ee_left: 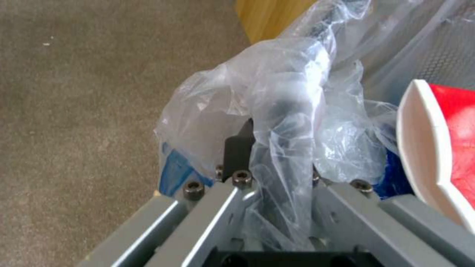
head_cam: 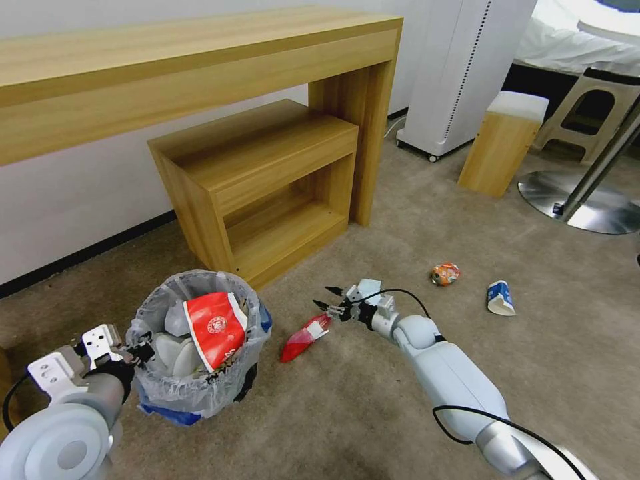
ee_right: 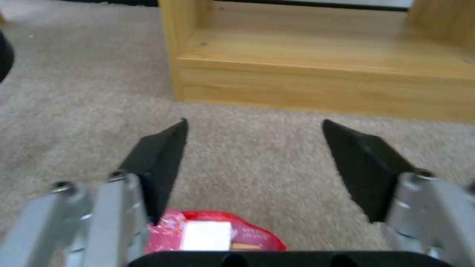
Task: Pick up the trash bin and place the garbage on the floor into it.
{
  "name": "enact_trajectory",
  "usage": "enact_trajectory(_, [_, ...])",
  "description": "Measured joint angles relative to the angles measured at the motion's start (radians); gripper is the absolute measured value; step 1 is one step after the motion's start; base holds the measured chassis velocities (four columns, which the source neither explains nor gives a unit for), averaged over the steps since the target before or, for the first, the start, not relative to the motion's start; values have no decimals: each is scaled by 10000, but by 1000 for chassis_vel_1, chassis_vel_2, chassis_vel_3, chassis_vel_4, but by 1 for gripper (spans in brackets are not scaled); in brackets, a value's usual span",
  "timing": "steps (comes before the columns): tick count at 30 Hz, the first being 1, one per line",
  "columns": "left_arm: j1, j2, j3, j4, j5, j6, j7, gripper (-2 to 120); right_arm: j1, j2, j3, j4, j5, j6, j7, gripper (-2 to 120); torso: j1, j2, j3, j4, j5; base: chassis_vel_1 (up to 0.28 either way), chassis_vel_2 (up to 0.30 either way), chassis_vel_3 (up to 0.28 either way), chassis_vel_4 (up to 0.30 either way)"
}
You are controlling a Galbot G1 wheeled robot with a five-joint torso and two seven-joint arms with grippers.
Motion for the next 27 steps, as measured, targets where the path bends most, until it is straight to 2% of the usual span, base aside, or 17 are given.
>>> enact_trajectory(5, [17, 69, -43, 111, 1, -10, 28, 0, -107, 25, 101, -214, 63, 109, -345, 96, 0, -1, -1, 0, 0, 0, 0, 0, 0])
enact_trajectory(8, [54, 70, -50, 105, -1, -12, 35, 0, -114, 84, 98, -289, 37, 126, -383, 100, -1, 0, 0, 1, 0, -7, 10, 21, -16])
enact_trajectory(14, [123, 70, -122, 46, -7, -14, 38, 0, -110, 166, 61, -376, -39, 148, -388, 100, -1, 0, -1, 2, 1, -86, 106, 123, -90])
enact_trajectory(22, [222, 29, -167, 12, 47, -32, 44, 0, -153, 182, 27, -379, -140, 224, -222, 100, 1, -1, 6, 1, 0, -184, 187, 162, -160])
enact_trajectory(27, [306, -26, -159, -90, 135, -34, 44, 0, -161, 263, -38, -453, -488, 350, -362, 100, 0, 0, 1, 0, 0, -35, 14, 28, -39])
